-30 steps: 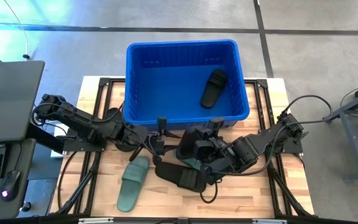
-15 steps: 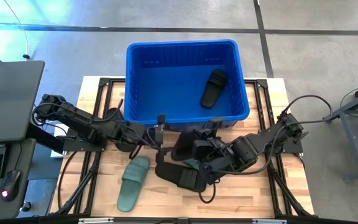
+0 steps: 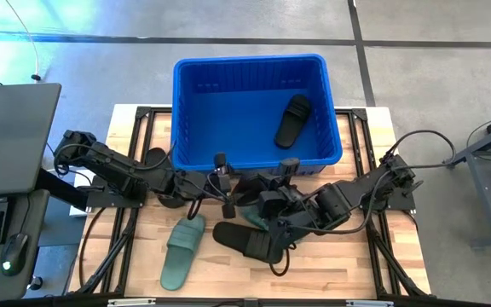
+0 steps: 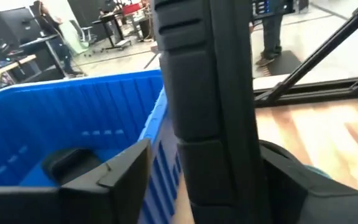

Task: Pick and place slides into bin
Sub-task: Put the black slipper into the blue bin

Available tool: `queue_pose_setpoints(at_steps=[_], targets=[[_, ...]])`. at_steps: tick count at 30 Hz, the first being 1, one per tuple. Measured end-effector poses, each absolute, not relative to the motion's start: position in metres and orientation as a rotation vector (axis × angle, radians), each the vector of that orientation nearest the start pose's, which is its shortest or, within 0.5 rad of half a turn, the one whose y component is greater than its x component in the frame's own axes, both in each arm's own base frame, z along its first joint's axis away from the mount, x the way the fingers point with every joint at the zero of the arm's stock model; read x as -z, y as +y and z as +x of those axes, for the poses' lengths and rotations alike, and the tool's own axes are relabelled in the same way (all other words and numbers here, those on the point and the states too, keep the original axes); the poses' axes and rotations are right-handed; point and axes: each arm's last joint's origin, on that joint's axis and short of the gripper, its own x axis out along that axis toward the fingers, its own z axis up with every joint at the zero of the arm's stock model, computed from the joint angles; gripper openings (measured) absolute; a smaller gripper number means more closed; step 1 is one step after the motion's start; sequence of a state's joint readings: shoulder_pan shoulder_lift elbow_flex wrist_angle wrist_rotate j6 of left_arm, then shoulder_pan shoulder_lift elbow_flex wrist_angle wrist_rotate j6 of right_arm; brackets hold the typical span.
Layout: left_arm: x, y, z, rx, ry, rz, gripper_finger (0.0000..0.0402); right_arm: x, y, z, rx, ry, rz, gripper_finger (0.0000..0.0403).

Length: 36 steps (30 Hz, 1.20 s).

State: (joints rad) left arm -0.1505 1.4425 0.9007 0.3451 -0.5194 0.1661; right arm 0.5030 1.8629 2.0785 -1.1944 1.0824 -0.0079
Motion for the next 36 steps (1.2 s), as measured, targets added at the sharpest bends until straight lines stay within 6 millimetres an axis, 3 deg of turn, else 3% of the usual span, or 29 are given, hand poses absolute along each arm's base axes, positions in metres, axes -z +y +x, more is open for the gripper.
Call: queue_pose_setpoints(at_steps=[7, 17, 24, 28, 36], targets=[[-0.272, -0.034, 0.317, -0.306, 0.216, 0.248, 0.0075, -0.399, 0.154, 0.333, 0.519, 0.718, -0.728, 0.0014], [-0.268, -0.035, 0.316, -0.255, 0.273, 0.301, 0.0071, -0.395, 0.156, 0.329, 0.422, 0.785, -0.741, 0.0123], [-0.274, -0.037, 0.311, -0.168, 0.266, 0.291, 0.0071, -0.39, 0.167, 0.316, 0.401, 0.813, -0.636, 0.0176], [-0.297, -0.039, 0.307, -0.109, 0.273, 0.268, 0.0071, -0.387, 0.173, 0.302, 0.428, 0.846, -0.589, 0.0183], [-0.382, -0.032, 0.295, -0.086, 0.533, 0.465, 0.0071, -0.386, 0.184, 0.291, 0.474, 0.811, -0.513, 0.0169]])
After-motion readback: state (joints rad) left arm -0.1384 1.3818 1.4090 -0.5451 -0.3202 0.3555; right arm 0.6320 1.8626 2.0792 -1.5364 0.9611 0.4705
